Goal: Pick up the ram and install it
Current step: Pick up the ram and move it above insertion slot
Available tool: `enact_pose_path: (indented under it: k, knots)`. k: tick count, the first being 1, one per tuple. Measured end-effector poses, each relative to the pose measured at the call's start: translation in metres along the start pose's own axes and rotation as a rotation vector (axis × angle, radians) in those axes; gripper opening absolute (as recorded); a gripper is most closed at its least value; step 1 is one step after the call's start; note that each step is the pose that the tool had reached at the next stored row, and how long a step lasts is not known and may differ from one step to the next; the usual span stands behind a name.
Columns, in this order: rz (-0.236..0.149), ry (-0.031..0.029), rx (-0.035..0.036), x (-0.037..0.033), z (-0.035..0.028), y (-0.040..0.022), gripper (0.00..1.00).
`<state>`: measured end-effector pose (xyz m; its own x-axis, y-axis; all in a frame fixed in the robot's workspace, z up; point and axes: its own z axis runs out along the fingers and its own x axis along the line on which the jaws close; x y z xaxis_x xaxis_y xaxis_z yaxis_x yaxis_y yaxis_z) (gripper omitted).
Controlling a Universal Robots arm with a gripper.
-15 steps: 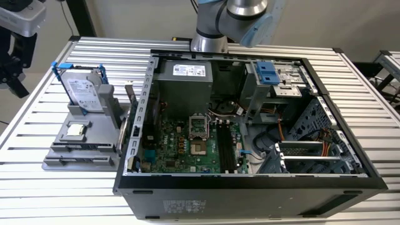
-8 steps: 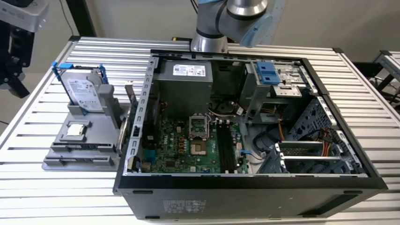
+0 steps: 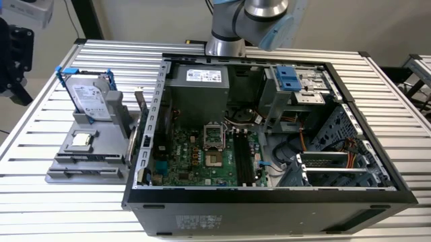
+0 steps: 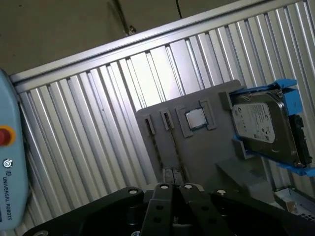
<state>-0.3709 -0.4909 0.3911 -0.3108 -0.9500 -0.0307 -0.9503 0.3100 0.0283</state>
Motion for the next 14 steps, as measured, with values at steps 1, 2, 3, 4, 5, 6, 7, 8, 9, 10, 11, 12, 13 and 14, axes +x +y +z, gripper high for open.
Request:
enact_pose_path:
  k: [1,2,3,4,5,6,7,8,9,10,11,12,13,14]
  knots:
    - [-0.017,0.0002,0.0005,0.0000,0.0000,0.0000,0.00]
    - [-0.033,0.0005,0.0004,0.0000,0.0000,0.0001,0.00]
    - [-0.048,0.0010,0.0001,0.0000,0.0001,0.0001,0.00]
    - [-0.064,0.0013,-0.0004,0.0000,0.0003,0.0001,0.00]
    - [-0.077,0.0014,-0.0008,0.0000,0.0004,0.0001,0.00]
    - [-0.086,0.0016,-0.0010,0.0000,0.0005,0.0001,0.00]
    - [-0.089,0.0016,-0.0012,0.0000,0.0005,0.0001,0.00]
    - [-0.089,0.0017,-0.0012,0.0000,0.0004,0.0001,0.00]
    - [-0.090,0.0018,-0.0013,0.0000,0.0004,0.0000,0.00]
    - [-0.091,0.0019,-0.0013,0.0000,0.0004,-0.0001,0.00]
    - [-0.091,0.0019,-0.0013,0.0000,0.0004,-0.0001,0.00]
    - [-0.092,0.0019,-0.0013,0.0000,0.0004,-0.0001,0.00]
    - [-0.092,0.0019,-0.0013,0.0000,0.0004,-0.0001,0.00]
    - [-0.093,0.0019,-0.0013,0.0000,0.0004,0.0000,0.00]
